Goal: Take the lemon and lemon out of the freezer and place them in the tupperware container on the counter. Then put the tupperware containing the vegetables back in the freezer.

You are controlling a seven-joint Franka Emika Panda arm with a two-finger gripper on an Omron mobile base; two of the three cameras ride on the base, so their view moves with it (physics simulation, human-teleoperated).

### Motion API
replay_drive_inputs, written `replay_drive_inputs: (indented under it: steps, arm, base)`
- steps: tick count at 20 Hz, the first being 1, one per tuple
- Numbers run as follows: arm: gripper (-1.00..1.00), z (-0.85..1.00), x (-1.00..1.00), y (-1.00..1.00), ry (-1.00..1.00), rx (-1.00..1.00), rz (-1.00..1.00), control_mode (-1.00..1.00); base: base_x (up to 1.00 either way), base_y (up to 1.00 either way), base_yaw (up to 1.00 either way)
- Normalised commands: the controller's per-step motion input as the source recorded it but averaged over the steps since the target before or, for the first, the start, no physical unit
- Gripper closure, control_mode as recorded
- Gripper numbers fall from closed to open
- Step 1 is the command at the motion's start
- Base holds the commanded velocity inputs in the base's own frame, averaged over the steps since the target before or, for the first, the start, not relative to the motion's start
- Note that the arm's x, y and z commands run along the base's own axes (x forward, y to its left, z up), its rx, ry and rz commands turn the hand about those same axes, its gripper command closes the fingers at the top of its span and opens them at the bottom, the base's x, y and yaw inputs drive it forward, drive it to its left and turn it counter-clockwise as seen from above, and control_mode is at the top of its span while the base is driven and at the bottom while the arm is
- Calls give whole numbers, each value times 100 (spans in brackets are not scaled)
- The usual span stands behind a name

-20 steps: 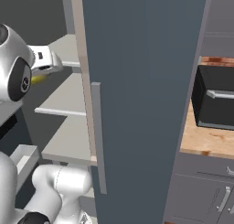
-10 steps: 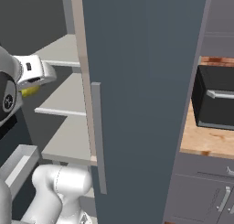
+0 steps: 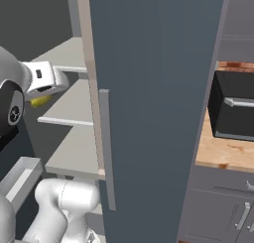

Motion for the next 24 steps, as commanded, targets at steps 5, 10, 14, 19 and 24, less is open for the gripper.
replay_drive_inputs:
  steps: [5, 10, 14, 19, 24]
  arm:
    - [100, 0, 0, -9, 0, -1, -2, -100]
    - [100, -2, 0, -5, 0, 0, 0, -100]
    - [100, 0, 0, -6, 3, 0, 0, -100]
    - [100, -2, 0, -1, 0, 0, 0, 100]
    - [100, 0, 0, 0, 0, 0, 0, 100]
  base:
    - [0, 0, 0]
    - [0, 0, 0]
    - [0, 0, 0]
    - [-21, -28, -1]
    - [-45, -72, -15]
